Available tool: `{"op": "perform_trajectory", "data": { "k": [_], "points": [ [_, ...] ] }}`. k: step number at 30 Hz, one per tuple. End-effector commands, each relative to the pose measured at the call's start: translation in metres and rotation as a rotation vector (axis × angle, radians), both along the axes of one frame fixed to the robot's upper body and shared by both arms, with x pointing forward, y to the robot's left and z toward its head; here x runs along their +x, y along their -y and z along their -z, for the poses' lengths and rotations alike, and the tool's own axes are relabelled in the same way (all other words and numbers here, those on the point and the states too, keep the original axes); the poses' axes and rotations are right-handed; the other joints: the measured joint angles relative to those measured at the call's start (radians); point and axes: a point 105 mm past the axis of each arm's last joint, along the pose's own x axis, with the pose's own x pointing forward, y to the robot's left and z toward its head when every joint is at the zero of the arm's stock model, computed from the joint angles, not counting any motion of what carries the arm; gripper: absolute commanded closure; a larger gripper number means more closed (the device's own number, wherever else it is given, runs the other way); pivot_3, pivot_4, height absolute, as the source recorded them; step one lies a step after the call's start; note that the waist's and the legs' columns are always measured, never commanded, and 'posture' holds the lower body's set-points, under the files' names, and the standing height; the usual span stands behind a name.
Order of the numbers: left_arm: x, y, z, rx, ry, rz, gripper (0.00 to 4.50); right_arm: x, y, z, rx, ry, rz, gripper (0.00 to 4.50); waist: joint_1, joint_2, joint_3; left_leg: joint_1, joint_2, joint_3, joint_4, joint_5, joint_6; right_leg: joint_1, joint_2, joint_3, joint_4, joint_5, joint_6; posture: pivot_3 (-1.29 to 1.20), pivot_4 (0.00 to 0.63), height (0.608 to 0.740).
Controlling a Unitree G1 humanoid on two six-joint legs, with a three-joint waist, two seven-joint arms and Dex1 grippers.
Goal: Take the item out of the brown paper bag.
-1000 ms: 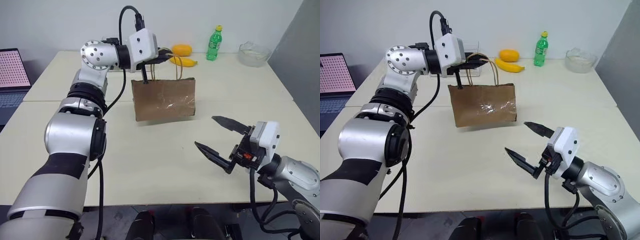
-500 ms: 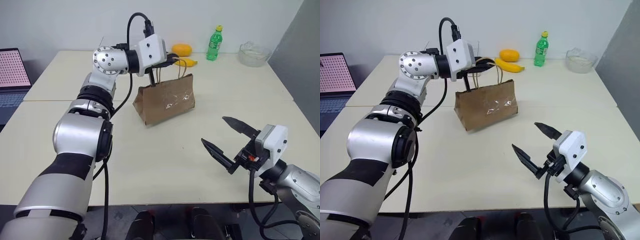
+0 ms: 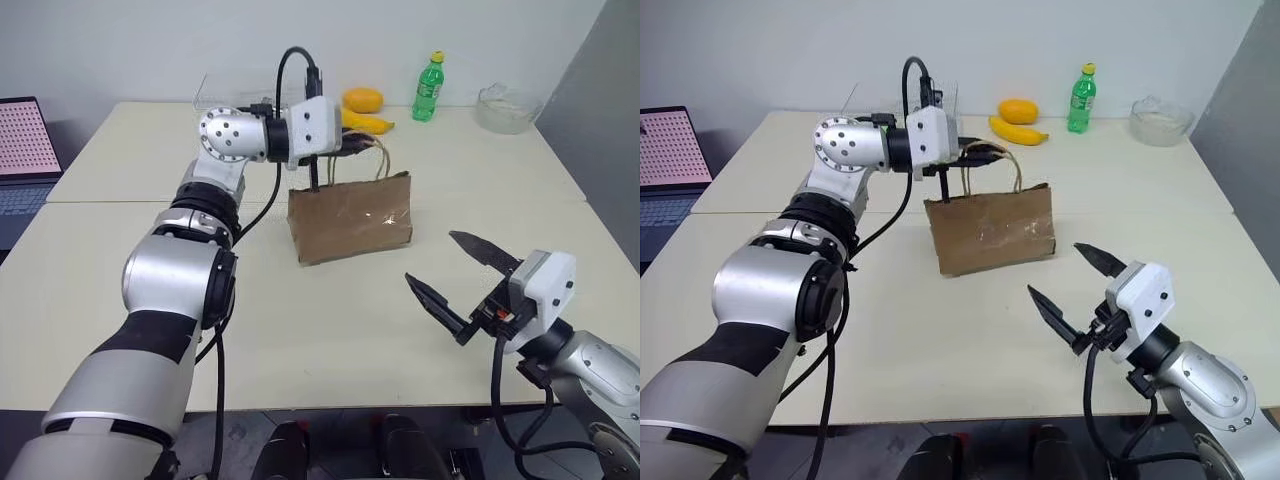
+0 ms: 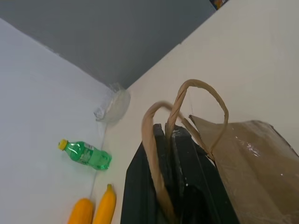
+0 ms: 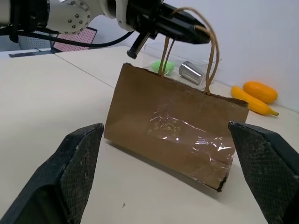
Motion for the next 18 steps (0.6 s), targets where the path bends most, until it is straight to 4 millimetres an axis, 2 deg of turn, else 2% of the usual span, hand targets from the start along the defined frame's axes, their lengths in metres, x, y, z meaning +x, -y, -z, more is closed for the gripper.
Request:
{"op": "perform_trajectory", "data": {
  "k": [1,4,11,18],
  "points": [
    [0.005,-0.001,-0.012,-0.006,0.054,-0.053,4.46,-0.005,-0.005,-0.008,-0.003,0.053,0.004,0.0,0.0,0.0,0.0,0.0,0.0,0.0,0.0,0.0,0.0,0.0,0.0,0.0,0.0,0.0,0.0,0.0,0.15,0.74],
    [0.008,0.0,-0.011,0.0,0.068,-0.079,4.46,-0.006,-0.006,-0.007,-0.005,0.054,0.007,0.0,0.0,0.0,0.0,0.0,0.0,0.0,0.0,0.0,0.0,0.0,0.0,0.0,0.0,0.0,0.0,0.0,0.15,0.74],
    [0.016,0.002,-0.027,-0.019,0.185,-0.163,4.46,-0.006,-0.006,-0.004,-0.016,0.044,0.025,0.0,0.0,0.0,0.0,0.0,0.0,0.0,0.0,0.0,0.0,0.0,0.0,0.0,0.001,0.0,0.0,0.0,0.15,0.74],
    [0.021,0.004,-0.033,-0.017,0.266,-0.217,4.46,-0.005,-0.007,-0.003,-0.027,0.041,0.034,0.0,0.0,0.0,0.0,0.0,0.0,0.0,0.0,0.0,0.0,0.0,0.0,0.0,0.001,0.0,0.0,0.0,0.15,0.74]
  ]
}}
